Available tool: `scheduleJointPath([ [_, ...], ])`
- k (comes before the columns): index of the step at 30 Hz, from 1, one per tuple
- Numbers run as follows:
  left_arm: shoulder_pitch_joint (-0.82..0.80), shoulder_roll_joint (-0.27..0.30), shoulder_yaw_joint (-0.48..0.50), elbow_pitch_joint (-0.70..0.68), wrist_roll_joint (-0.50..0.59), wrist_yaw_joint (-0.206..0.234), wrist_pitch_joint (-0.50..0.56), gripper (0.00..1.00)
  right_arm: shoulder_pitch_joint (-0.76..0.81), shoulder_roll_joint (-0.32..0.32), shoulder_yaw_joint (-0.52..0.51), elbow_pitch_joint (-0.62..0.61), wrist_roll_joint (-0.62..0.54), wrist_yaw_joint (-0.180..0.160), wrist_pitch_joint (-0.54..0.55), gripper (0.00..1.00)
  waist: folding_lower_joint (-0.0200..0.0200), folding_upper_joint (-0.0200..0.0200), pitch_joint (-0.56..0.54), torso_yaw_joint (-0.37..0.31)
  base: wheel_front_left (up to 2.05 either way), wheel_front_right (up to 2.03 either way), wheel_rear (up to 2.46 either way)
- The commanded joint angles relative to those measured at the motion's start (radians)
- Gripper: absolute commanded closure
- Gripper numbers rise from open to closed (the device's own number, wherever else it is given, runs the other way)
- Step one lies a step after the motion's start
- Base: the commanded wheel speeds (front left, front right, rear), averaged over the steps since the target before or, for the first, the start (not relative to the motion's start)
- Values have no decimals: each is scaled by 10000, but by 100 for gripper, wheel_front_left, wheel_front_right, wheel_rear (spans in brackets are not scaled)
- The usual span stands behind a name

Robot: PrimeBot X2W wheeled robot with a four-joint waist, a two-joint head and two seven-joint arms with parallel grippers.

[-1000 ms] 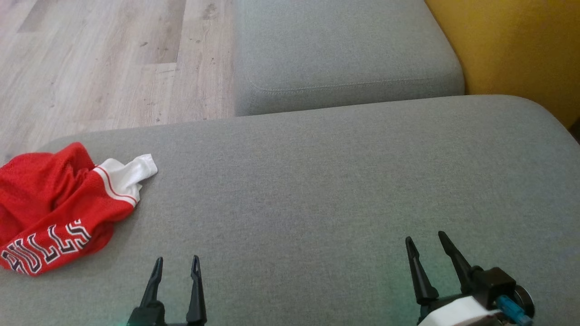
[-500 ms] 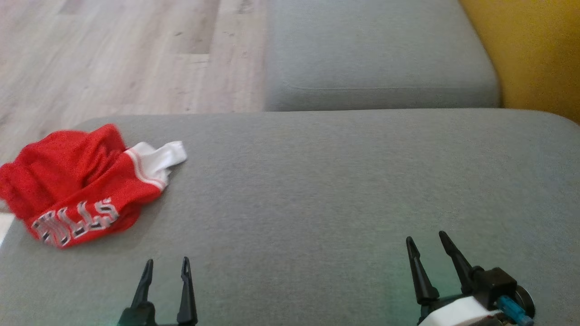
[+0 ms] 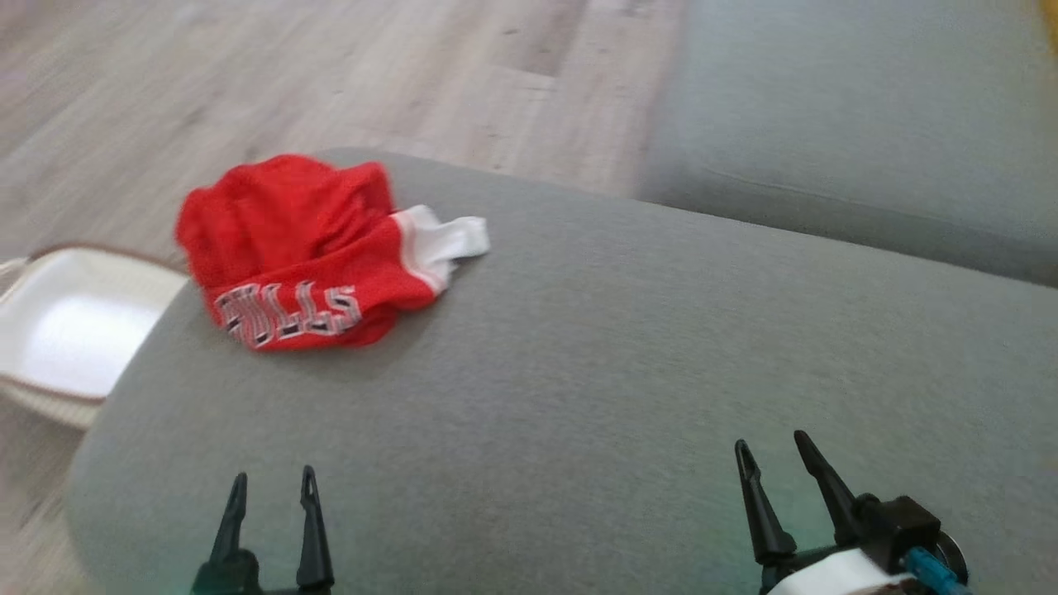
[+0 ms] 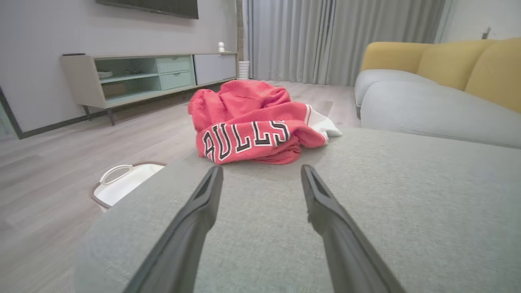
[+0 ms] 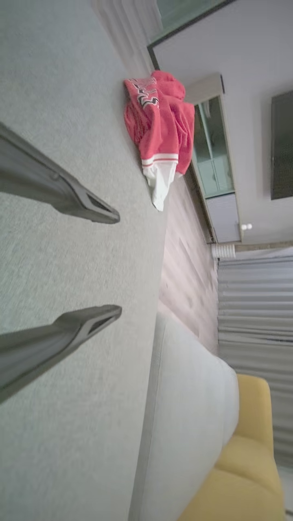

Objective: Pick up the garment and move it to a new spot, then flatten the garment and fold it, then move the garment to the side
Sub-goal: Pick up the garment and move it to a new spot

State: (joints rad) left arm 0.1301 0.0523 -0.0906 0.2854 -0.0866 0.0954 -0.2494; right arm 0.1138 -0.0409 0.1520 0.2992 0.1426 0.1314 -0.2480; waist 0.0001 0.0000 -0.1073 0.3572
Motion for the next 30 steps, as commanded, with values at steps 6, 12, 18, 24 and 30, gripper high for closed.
scheduleJointPath([
  [6,-293,0,663,-652,60,168,-124,0,-707,-93,311,-286,-50,-7,-138,0,-1,0,422,1042,0,0,0],
  [12,-164,-10,780,-874,155,305,-124,0,-800,-93,277,-206,-134,-7,-138,0,-1,0,542,1148,0,0,0],
  [18,-1012,420,757,-865,417,-85,-124,0,-620,-93,-148,-449,-272,-7,-138,0,-1,0,833,1320,0,0,0],
  [24,-3854,959,877,-1118,365,-532,-124,0,-1205,-210,-656,-1029,-1286,-7,-138,0,-1,0,2783,1078,0,0,0],
  [30,-7282,1249,475,419,397,-1164,62,0,-1747,-1146,-778,-1499,-1481,-7,-138,0,-1,0,4323,1063,0,0,0],
])
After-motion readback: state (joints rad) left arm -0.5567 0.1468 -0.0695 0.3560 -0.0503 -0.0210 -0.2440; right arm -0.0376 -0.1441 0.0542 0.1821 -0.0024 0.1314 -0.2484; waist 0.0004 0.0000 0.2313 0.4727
